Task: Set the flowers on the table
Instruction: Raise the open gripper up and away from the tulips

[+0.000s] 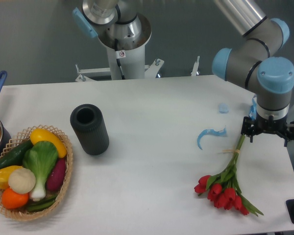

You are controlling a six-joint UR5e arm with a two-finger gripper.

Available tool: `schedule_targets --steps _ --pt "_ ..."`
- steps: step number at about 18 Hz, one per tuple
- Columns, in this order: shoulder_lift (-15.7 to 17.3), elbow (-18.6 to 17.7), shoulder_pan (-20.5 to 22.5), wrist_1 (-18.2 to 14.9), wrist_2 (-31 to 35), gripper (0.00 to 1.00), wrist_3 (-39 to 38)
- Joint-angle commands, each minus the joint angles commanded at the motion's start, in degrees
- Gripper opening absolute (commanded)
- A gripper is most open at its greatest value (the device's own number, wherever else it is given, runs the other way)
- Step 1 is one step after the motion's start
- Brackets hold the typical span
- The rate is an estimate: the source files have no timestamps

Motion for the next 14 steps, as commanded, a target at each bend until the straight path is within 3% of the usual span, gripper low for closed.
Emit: schedule_targets --steps 3,7,14 --pt "-0.6 -0.5 0.7 0.1 -1.1 1.0 4.2" --pt "0.0 -4.6 0.8 1.0 -1.0 1.0 7.4" --pt "0.0 -4.5 0.9 1.0 -1.1 1.0 7.4"
